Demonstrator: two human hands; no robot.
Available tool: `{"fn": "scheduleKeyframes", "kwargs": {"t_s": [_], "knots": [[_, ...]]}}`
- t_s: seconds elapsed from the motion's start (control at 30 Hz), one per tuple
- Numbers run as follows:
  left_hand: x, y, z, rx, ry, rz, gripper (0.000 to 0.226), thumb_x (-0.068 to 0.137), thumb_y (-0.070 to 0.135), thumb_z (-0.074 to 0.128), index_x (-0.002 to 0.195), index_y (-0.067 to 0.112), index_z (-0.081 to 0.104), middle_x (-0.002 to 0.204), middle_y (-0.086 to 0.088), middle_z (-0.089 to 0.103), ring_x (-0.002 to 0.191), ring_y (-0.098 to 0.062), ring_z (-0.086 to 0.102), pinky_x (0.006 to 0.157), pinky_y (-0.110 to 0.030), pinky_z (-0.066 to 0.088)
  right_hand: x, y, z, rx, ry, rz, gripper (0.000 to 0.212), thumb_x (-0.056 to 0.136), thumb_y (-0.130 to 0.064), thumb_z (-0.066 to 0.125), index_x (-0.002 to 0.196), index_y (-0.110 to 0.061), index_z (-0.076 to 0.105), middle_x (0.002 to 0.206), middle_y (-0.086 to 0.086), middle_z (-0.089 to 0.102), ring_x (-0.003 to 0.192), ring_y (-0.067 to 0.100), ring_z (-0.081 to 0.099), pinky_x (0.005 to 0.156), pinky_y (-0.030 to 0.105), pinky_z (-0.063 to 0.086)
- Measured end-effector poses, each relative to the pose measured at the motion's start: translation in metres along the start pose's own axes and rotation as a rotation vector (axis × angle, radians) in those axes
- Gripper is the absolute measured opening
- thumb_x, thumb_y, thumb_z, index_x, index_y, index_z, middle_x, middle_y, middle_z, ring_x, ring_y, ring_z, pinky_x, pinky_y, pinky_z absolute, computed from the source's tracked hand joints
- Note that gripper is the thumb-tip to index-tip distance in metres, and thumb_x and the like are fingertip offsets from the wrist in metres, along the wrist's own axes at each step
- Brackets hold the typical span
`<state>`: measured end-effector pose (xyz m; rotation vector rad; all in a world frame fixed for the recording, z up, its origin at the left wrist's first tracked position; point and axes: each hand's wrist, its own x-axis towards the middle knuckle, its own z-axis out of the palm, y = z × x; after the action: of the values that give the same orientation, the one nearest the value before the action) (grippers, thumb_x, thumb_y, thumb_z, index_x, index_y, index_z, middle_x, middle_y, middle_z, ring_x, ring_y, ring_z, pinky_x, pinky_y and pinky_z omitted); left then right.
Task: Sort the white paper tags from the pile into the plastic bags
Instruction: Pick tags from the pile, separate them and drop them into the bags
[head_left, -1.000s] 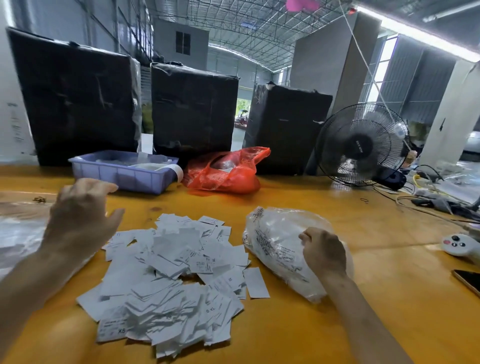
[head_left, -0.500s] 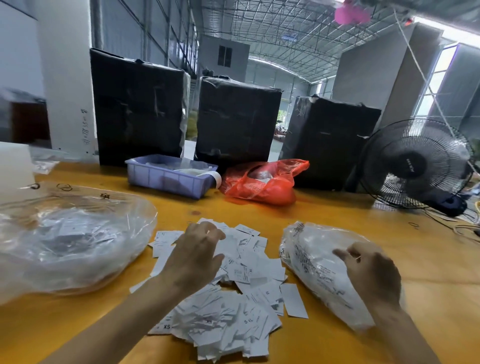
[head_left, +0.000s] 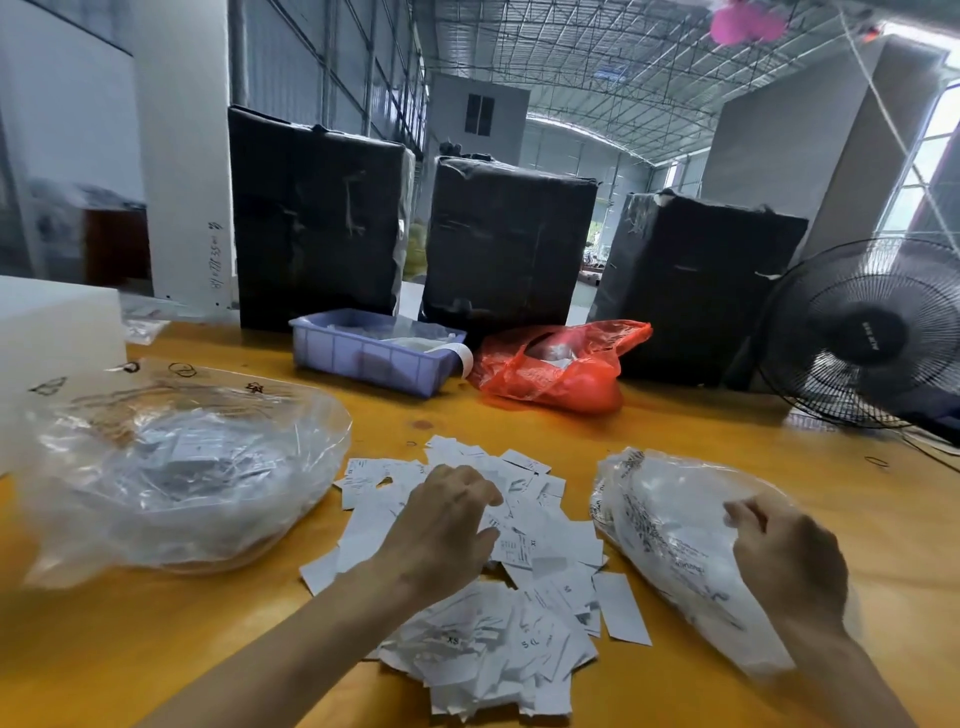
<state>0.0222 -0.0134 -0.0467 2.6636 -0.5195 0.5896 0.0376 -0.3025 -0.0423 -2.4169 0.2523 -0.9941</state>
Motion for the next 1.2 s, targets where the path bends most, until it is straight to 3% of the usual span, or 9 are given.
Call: {"fn": "scheduleKeyframes", "kwargs": {"t_s": [0.1,0.2,0.4,0.47,0.57,0.7,0.9,1.03,1.2], "knots": [[0.0,0.002,0.001,-0.036,-0.008,-0.011,0.034,0.093,0.026,0.055,0.127,0.02,0.054,0.132,0.004,0.052,0.123,-0.014,0.04,0.102,-0.025,0.033,-0.001,-0.001,0.0,0.036,0.07,-0.001,0.014,0.087,0.001,0.059,0.087,-0.004,0.072,0.087,0.02,0.071,0.082,0.044,0.063,0.069,0.043,0.051],[-0.001,0.002,0.003,-0.067,-0.009,-0.017,0.034,0.093,0.026,0.055,0.126,0.02,0.054,0.131,0.005,0.053,0.123,-0.014,0.041,0.1,-0.022,0.032,-0.002,-0.007,-0.004,0.067,0.187,-0.044,0.002,0.078,-0.002,0.073,0.077,-0.004,0.071,0.071,0.019,0.068,0.069,0.042,0.062,0.06,0.04,0.048],[-0.001,0.006,0.002,-0.193,0.006,-0.028,0.036,0.091,0.029,0.06,0.125,0.02,0.056,0.128,0.005,0.057,0.118,-0.009,0.047,0.094,-0.012,0.032,-0.007,-0.029,-0.008,0.256,0.309,-0.177,0.02,0.073,-0.011,0.078,0.069,0.0,0.062,0.061,0.013,0.061,0.053,0.029,0.057,0.051,0.036,0.048],[-0.001,0.01,-0.001,-0.359,0.009,-0.057,0.046,0.085,0.036,0.067,0.127,0.022,0.054,0.122,0.006,0.06,0.106,-0.003,0.052,0.083,-0.004,0.036,-0.013,-0.045,-0.006,0.484,0.196,-0.146,0.013,0.075,-0.007,0.075,0.071,-0.005,0.063,0.062,0.007,0.063,0.053,0.024,0.058,0.051,0.032,0.05],[-0.003,0.017,-0.005,-0.766,-0.084,-0.179,0.076,0.066,0.053,0.074,0.132,0.032,0.044,0.119,0.009,0.059,0.103,0.0,0.057,0.083,-0.015,0.049,-0.036,-0.076,0.003,0.91,-0.182,0.011,0.014,0.078,0.001,0.07,0.071,-0.012,0.067,0.062,0.003,0.068,0.059,0.008,0.063,0.056,0.015,0.051],[-0.004,0.023,-0.009,-1.049,-0.227,-0.317,0.081,0.056,0.045,0.078,0.128,0.027,0.046,0.114,-0.002,0.063,0.093,-0.014,0.069,0.071,-0.027,0.057,-0.065,-0.1,0.013,0.954,-0.552,0.016,0.024,0.082,0.005,0.065,0.071,-0.015,0.073,0.065,0.01,0.069,0.058,0.011,0.059,0.055,0.019,0.049],[-0.002,0.018,-0.014,-1.261,-0.24,-0.49,0.047,0.058,0.019,0.079,0.102,0.009,0.066,0.08,-0.011,0.069,0.067,-0.019,0.067,0.065,-0.029,0.055,-0.068,-0.101,0.016,0.942,-0.639,0.07,0.014,0.087,-0.001,0.062,0.078,-0.005,0.071,0.061,0.002,0.067,0.057,0.009,0.058,0.056,0.019,0.048],[-0.003,0.017,-0.013,-1.28,-0.209,-0.49,0.016,0.077,0.013,0.071,0.085,0.0,0.071,0.071,-0.009,0.069,0.058,-0.013,0.063,0.061,-0.024,0.051,-0.068,-0.102,0.018,1.035,-0.721,0.223,0.008,0.073,-0.011,0.074,0.068,-0.008,0.068,0.061,0.005,0.065,0.055,0.011,0.056,0.054,0.02,0.046],[0.0,0.017,-0.013,-1.382,-0.153,-0.585,0.022,0.088,0.018,0.06,0.082,-0.001,0.071,0.074,-0.014,0.072,0.055,-0.013,0.065,0.05,-0.019,0.051,-0.058,-0.099,0.012,1.194,-0.705,0.421,0.023,0.055,-0.018,0.077,0.063,-0.006,0.058,0.057,0.006,0.061,0.048,0.009,0.054,0.049,0.02,0.046]]}}
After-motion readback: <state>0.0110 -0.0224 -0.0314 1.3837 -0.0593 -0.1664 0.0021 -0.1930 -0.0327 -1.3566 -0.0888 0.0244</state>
